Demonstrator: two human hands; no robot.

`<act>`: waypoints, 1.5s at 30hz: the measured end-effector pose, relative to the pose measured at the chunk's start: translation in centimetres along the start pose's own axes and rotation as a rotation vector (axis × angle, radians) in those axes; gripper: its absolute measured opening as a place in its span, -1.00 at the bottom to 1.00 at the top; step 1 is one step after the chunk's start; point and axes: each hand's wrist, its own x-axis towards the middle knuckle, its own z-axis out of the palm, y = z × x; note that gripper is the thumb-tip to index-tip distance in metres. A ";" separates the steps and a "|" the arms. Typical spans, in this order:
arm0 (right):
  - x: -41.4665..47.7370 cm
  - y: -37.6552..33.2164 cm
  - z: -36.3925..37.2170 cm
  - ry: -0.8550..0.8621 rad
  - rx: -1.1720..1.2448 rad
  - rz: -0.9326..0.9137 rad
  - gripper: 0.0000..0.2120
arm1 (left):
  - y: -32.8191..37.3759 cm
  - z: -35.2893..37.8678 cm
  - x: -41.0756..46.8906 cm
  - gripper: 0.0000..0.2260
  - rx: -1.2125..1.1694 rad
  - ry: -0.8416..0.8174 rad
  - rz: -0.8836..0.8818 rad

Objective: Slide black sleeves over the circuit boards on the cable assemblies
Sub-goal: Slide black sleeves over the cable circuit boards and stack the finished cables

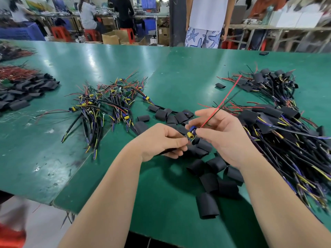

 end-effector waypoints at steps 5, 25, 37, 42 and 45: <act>-0.7 -2.6 -2.2 0.054 -0.503 0.225 -0.78 | -1.0 -0.3 -0.4 -0.86 -0.059 0.117 0.088; -1.5 -0.9 -2.1 -0.192 -1.138 0.367 -0.79 | -3.0 -1.4 0.7 -0.96 0.548 0.924 0.334; -0.7 1.2 0.2 -0.290 -1.249 0.106 -0.60 | -3.2 -1.4 0.8 -0.94 0.540 0.934 0.366; -0.7 1.6 0.3 -0.238 -1.217 0.127 -0.60 | -3.2 -1.4 0.9 -0.95 0.524 0.950 0.382; -0.6 1.6 0.5 -0.193 -1.221 0.117 -0.66 | -3.1 -1.4 0.9 -0.95 0.509 0.969 0.395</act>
